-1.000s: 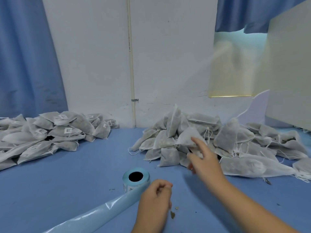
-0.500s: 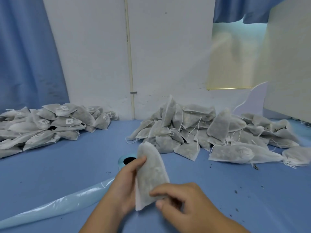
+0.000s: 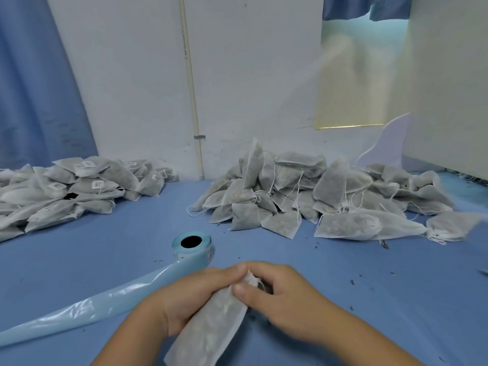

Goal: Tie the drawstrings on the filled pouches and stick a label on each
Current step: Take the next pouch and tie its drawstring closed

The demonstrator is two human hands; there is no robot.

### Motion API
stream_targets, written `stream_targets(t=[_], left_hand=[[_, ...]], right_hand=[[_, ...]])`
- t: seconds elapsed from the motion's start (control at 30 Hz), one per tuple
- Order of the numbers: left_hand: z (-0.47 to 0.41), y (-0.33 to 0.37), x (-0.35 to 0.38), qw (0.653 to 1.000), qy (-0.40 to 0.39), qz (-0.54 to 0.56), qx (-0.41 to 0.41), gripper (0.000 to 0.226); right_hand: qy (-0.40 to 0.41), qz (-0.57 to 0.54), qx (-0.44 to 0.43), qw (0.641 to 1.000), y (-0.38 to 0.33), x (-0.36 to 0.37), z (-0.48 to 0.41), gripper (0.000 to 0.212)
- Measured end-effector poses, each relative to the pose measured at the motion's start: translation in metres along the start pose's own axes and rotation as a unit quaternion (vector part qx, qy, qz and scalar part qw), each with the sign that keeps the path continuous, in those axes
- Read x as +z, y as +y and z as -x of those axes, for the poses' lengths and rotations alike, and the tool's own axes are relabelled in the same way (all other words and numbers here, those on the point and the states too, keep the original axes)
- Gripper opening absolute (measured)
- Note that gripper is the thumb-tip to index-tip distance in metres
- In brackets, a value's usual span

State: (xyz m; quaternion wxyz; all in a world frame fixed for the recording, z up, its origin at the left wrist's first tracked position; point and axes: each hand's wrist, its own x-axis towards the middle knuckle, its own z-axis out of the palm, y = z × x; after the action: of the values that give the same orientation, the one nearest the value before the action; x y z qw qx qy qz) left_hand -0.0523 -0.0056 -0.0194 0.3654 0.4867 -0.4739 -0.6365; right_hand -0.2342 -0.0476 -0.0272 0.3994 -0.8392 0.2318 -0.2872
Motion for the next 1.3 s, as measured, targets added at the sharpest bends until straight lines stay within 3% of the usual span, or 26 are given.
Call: stream_targets(t=[0.1,0.17,0.27,0.4,0.5,0.63,0.7,0.77,0.9,1.0,1.13,1.3], left_hand=[[0.001,-0.001,-0.006,0.998,0.015,-0.054,-0.017,0.045],[-0.001,-0.004,-0.010,0.994,0.078,-0.074,-0.027,0.041],[-0.003,-0.006,-0.012,0.983,0.141,-0.110,-0.032,0.053],[-0.006,-0.005,-0.004,0.982,0.072,-0.173,0.003,0.035],[-0.007,-0.008,0.000,0.986,0.045,-0.157,0.026,0.040],[-0.006,-0.003,0.009,0.985,0.031,-0.166,0.045,0.029],[-0.004,-0.001,0.013,0.986,0.038,-0.153,0.052,0.024],[-0.003,0.000,0.016,0.988,0.027,-0.136,0.074,0.033],[-0.006,-0.003,0.015,0.990,0.009,-0.025,0.139,0.034],[-0.008,0.000,0.016,0.979,0.078,0.054,0.183,0.033],[-0.007,0.001,0.017,0.958,0.201,-0.076,0.187,0.017],[-0.002,0.001,0.024,0.964,0.125,-0.181,0.151,0.020]], right_hand=[[0.026,0.027,0.040,0.998,0.002,-0.004,-0.002,0.008],[0.042,0.067,0.065,0.995,0.003,-0.011,-0.004,0.017],[0.062,0.064,0.086,0.992,0.002,-0.025,-0.004,0.019],[0.019,0.085,0.102,0.991,0.003,-0.036,-0.001,0.018],[-0.021,0.205,0.097,0.974,0.004,-0.036,0.000,0.016],[0.044,0.218,0.061,0.973,0.004,-0.038,0.000,0.017],[0.098,0.204,0.034,0.973,0.004,-0.038,0.000,0.018],[0.125,0.204,0.022,0.971,0.006,-0.036,0.000,0.016],[0.104,0.234,0.016,0.967,0.012,-0.023,-0.002,0.019],[0.086,0.236,-0.003,0.968,0.015,-0.018,-0.002,0.017],[0.059,0.203,-0.044,0.976,0.010,-0.018,0.001,0.014],[0.153,0.086,-0.033,0.984,0.006,-0.030,0.001,0.017]])
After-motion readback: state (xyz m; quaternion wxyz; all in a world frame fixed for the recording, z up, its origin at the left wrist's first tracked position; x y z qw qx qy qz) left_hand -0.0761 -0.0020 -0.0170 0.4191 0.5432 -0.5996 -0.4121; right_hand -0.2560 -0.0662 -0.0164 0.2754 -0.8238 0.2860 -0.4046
